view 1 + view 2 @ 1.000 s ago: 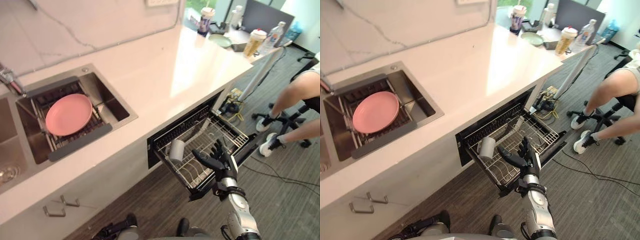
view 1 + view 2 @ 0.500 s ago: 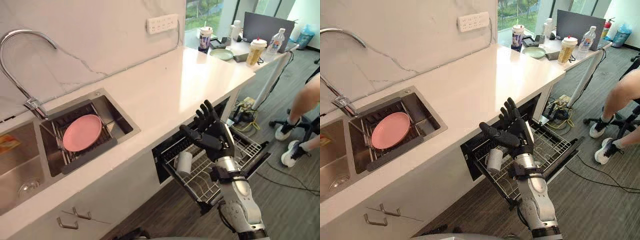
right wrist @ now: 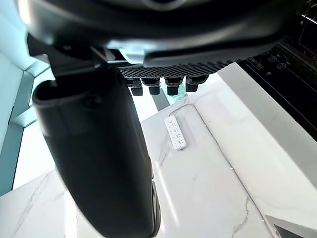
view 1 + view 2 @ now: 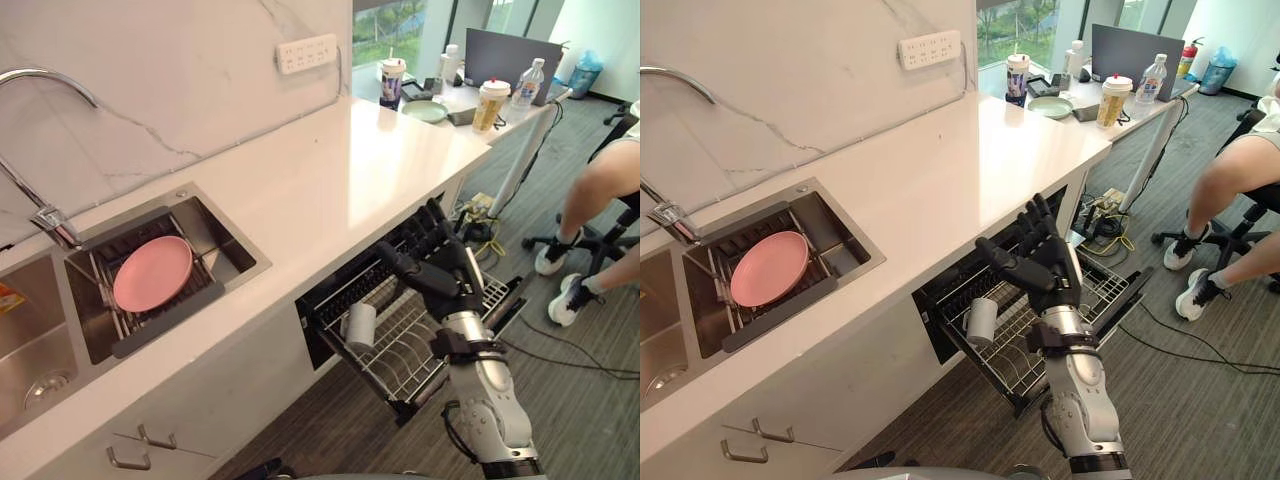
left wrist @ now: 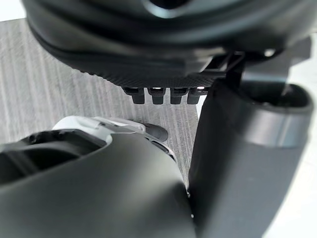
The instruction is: Walk over to the sink, pick up the cup, carry it to the dishwasher, place the cup inside the dishwasher, then close the dishwasher door
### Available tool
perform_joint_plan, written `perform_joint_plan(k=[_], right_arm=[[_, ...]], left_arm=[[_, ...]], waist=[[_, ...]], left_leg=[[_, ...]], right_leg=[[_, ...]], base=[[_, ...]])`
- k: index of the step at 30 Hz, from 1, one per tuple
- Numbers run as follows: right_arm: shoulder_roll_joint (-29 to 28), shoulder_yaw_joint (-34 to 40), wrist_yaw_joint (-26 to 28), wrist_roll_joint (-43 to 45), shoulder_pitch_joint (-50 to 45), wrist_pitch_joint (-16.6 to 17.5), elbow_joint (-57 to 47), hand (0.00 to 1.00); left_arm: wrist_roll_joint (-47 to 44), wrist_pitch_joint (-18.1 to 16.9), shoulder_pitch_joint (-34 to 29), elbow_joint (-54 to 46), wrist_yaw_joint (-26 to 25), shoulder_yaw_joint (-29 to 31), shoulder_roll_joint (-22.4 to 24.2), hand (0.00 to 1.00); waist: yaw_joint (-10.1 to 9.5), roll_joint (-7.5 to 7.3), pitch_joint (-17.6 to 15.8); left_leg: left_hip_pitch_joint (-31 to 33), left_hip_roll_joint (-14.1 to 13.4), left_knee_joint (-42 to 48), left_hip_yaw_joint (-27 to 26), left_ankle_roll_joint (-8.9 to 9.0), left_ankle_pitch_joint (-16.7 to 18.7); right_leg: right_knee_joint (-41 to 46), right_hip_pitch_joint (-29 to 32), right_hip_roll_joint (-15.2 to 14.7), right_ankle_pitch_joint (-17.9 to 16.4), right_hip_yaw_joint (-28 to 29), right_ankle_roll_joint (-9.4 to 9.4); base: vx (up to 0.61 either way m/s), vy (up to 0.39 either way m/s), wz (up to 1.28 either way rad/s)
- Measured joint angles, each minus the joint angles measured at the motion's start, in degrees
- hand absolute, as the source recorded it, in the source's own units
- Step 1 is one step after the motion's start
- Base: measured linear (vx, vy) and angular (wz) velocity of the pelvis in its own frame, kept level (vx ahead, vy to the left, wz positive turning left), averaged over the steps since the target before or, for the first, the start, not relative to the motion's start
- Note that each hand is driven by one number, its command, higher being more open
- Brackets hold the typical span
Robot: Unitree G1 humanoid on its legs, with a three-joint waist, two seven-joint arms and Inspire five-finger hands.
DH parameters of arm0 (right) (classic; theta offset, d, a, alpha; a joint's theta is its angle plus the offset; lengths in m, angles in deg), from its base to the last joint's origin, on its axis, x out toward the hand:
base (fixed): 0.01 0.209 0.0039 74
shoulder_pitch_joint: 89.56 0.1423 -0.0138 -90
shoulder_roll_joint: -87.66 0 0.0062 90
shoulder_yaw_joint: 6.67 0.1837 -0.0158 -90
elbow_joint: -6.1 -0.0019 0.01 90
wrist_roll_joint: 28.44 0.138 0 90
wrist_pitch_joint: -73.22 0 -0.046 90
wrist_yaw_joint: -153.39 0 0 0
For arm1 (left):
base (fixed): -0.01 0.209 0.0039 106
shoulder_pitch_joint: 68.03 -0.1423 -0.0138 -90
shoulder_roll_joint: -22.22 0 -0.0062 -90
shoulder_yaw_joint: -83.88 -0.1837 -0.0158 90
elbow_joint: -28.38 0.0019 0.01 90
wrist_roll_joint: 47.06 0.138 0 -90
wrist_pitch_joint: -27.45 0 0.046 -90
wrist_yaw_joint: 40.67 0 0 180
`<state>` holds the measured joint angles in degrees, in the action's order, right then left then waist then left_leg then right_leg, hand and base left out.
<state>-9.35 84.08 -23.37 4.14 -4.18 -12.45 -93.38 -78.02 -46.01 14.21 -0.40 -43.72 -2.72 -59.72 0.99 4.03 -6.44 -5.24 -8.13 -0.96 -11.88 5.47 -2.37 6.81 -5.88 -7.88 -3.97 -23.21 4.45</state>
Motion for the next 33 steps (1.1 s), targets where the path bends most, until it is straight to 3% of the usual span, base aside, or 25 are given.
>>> perform_joint_plan(k=[3,8,10,11,14,15,16,17,19,20,22,23,24,26,28,30,33], right_arm=[[0.22,1.91,-0.54,0.13,0.11,-0.93,-2.58,1.0],[0.35,0.32,-2.44,1.11,2.5,-3.16,-3.97,1.0],[0.34,-0.35,-2.45,1.03,3.13,-3.19,-3.99,1.0],[1.05,0.27,-3.03,0.96,3.49,-3.13,-4.2,1.0],[3.54,3.31,-7.37,-0.17,5.65,-3.12,-3.82,1.0],[3.58,3.81,-8.05,-0.25,6.03,-3.05,-3.82,1.0],[3.54,4.5,-8.9,-0.28,6.63,-2.55,-3.85,1.0],[2.69,4.98,-9.79,-0.86,6.69,-2.16,-4.33,1.0],[0.54,5.34,-11.11,-1.26,6.69,-1.63,-5.11,1.0],[-0.17,5.36,-11.94,-1.24,6.68,-1.6,-5.08,1.0],[-0.76,5.45,-12.78,-1.25,6.37,-1.61,-4.93,1.0],[-0.77,5.57,-12.9,-1.27,6.07,-1.62,-4.87,1.0],[-0.81,6.06,-13.0,-1.73,5.77,-1.6,-4.85,1.0],[-1.02,6.77,-12.99,-3.06,5.49,-1.51,-4.84,1.0],[-1.53,8.88,-13.1,-3.45,4.11,-1.12,-4.86,1.0],[-1.54,12.0,-13.57,-3.3,1.99,-0.26,-4.86,1.0],[-1.52,14.51,-13.63,-2.41,0.61,1.15,-4.87,1.0]], left_arm=[[-3.65,3.27,0.8,-0.09,-2.86,0.65,-0.26,1.0],[-2.45,3.91,0.88,-0.71,-2.91,3.93,0.51,1.0],[-1.43,4.07,0.88,-0.79,-2.85,6.03,0.99,1.0],[-0.21,4.42,1.16,-0.81,-2.43,6.98,1.03,1.0],[3.3,4.46,1.42,-1.48,-0.3,8.48,1.17,1.0],[3.8,4.46,1.39,-1.63,-0.22,8.55,1.25,1.0],[4.1,4.46,1.37,-1.85,-0.19,8.54,1.39,1.0],[5.01,4.46,1.42,-2.09,0.09,8.53,1.61,1.0],[6.86,4.45,1.7,-2.27,0.53,8.38,1.6,1.0],[7.37,4.44,1.86,-2.32,0.72,8.34,1.5,1.0],[7.4,4.37,1.85,-2.12,0.85,8.34,1.6,1.0],[7.42,4.2,1.84,-1.98,0.95,8.35,1.59,1.0],[7.46,3.84,1.79,-1.94,1.49,8.15,1.32,1.0],[7.5,3.57,1.76,-2.03,1.81,7.39,0.57,1.0],[8.4,3.2,1.95,-1.92,1.65,6.21,-1.18,1.0],[9.59,2.81,2.62,-1.34,1.75,5.75,-1.47,1.0],[9.53,3.75,3.04,0.06,2.47,5.13,-2.13,1.0]], waist=[[0.05,-0.26,-0.45],[-1.54,0.33,-1.02],[-1.19,0.17,-0.97],[-0.18,0.07,-1.01],[0.43,1.4,-1.43],[0.39,1.46,-1.48],[0.29,1.4,-1.6],[-0.01,0.9,-1.79],[0.1,0.12,-1.93],[-0.24,-0.46,-2.28],[-0.6,-0.43,-2.29],[-0.61,-0.42,-2.3],[-0.48,-0.35,-2.25],[-0.04,-0.96,-2.52],[1.43,-2.54,-2.78],[1.68,-2.96,-2.6],[2.09,-3.51,-2.32]], left_leg=[[2.04,0.52,2.85,4.09,0.18,0.47],[3.53,1.23,2.66,8.56,-0.32,-0.31],[3.69,0.54,1.16,3.18,-3.91,-0.03],[5.04,-0.58,2.4,-3.8,-7.7,0.08],[7.74,-4.66,8.46,-17.33,-8.0,0.37],[7.67,-4.67,8.65,-18.9,-7.41,-0.05],[7.31,-3.44,7.74,-19.71,-4.98,-1.54],[6.57,-0.55,5.23,-19.2,-5.41,-1.82],[6.11,3.69,1.91,-18.2,-6.65,-2.17],[5.96,5.68,0.54,-17.92,-7.26,-1.73],[5.77,7.7,-1.08,-17.25,-8.4,-0.95],[5.71,8.16,-1.49,-16.79,-8.81,-0.66],[5.5,8.49,-2.08,-15.3,-9.46,-0.15],[4.95,8.87,-2.8,-13.4,-9.93,0.16],[4.79,9.02,-2.96,-7.97,-10.42,0.46],[3.37,9.01,-2.99,-2.5,-10.64,1.04],[0.79,8.98,-2.41,2.07,-9.94,0.99]], right_leg=[[4.65,-0.05,-1.42,-3.31,-3.8,0.0],[7.18,-1.42,-3.06,-6.02,-10.08,0.12],[7.02,-2.33,-4.03,-5.89,-13.71,0.29],[6.73,-3.5,-5.4,-5.65,-17.44,0.57],[7.33,-6.03,-7.77,-5.31,-24.96,1.25],[7.34,-6.43,-8.33,-5.08,-25.61,1.75],[7.25,-7.13,-9.44,-4.41,-26.39,3.18],[6.73,-7.55,-11.23,-3.23,-26.0,4.83],[5.31,-8.02,-13.46,-1.69,-25.08,6.0],[5.5,-7.76,-14.79,-0.85,-24.5,5.92],[9.43,-5.85,-17.4,0.54,-22.74,3.9],[12.35,-4.51,-18.45,1.62,-20.98,2.21],[16.51,-2.32,-19.18,4.08,-16.85,-1.76],[19.68,-0.71,-18.69,4.03,-11.3,-3.69],[23.52,1.74,-12.87,-2.51,-0.53,-1.68],[24.15,4.36,-7.3,-8.36,3.63,-0.64],[23.09,10.29,-3.76,-9.91,9.35,0.1]], base=[[0.0,-0.043,0.61],[-0.03,-0.055,0.7],[-0.01,-0.052,0.93],[0.05,-0.024,1.27],[0.05,0.112,1.48],[0.08,0.215,0.97],[0.1,0.243,0.65],[0.1,0.257,0.6],[0.12,0.307,0.53],[0.14,0.302,0.47],[0.12,0.21,0.26],[0.16,0.217,0.34],[0.11,0.136,0.35],[0.16,0.081,0.61],[0.23,-0.023,1.26],[0.24,-0.06,1.28],[0.22,-0.073,0.93]])
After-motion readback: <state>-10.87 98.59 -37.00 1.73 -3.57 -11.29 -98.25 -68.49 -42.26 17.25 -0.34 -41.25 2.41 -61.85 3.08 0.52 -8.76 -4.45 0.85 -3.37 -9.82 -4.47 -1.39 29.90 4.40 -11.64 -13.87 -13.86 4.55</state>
